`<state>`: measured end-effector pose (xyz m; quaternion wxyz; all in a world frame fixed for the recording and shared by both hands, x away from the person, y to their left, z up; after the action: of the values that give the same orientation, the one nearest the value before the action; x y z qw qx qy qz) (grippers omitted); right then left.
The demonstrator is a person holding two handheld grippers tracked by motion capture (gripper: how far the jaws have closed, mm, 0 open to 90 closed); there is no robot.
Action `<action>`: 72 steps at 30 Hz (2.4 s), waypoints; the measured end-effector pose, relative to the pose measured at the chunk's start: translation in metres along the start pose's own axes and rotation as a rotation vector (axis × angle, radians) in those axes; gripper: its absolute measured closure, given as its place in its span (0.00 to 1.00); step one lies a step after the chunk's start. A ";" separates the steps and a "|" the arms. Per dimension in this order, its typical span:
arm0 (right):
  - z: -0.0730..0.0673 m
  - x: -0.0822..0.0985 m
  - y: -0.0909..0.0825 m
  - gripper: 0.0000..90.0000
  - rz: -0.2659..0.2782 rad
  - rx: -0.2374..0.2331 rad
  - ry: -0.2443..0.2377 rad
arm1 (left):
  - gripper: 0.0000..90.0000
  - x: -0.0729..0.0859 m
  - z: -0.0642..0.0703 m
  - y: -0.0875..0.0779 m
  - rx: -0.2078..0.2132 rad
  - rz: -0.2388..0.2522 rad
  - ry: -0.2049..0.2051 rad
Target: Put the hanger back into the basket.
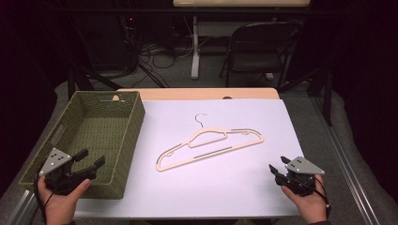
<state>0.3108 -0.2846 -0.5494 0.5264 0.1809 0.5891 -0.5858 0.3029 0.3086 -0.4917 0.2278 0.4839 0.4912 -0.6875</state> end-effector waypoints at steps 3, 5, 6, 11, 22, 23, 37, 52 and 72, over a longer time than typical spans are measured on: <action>0.004 0.003 0.003 0.49 -0.003 0.012 -0.014 | 0.37 0.002 0.001 0.000 -0.005 -0.002 -0.002; 0.006 0.004 0.006 0.46 -0.015 0.007 0.008 | 0.37 0.002 0.001 0.000 -0.002 0.001 -0.009; 0.006 0.004 0.007 0.46 -0.022 0.006 0.042 | 0.36 0.002 0.002 -0.001 -0.002 0.000 -0.008; 0.002 -0.004 0.008 0.35 -0.048 -0.066 0.138 | 0.33 0.000 0.005 -0.003 0.004 0.002 -0.022; -0.012 -0.048 0.016 0.27 0.006 -0.156 0.123 | 0.20 -0.009 0.009 0.007 0.032 -0.034 -0.037; -0.012 -0.052 0.017 0.27 0.002 -0.159 0.119 | 0.20 -0.011 0.009 0.010 0.034 -0.042 -0.037; -0.016 -0.092 0.047 0.27 -0.059 -0.153 -0.049 | 0.18 -0.046 0.012 0.030 0.066 -0.045 -0.033; -0.033 -0.123 0.072 0.29 -0.172 -0.227 -0.203 | 0.18 -0.040 0.015 0.025 0.080 -0.063 -0.023; -0.062 -0.152 0.120 0.38 -0.253 -0.361 -0.330 | 0.19 -0.035 0.014 0.026 0.078 -0.071 -0.024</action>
<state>0.4427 -0.1388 -0.4978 0.5616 -0.0886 0.6081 -0.5541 0.3319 0.2797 -0.4715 0.1901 0.4664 0.4783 -0.7194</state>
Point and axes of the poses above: each handheld gripper's, and its own axes: y roughly forward along the jaws, x roughly out of its underside, z roughly to its right, the point moved 6 cm from there along y, roughly forward along the jaws, and after that the axes turned 3 degrees about x, right-handed, at the moved point
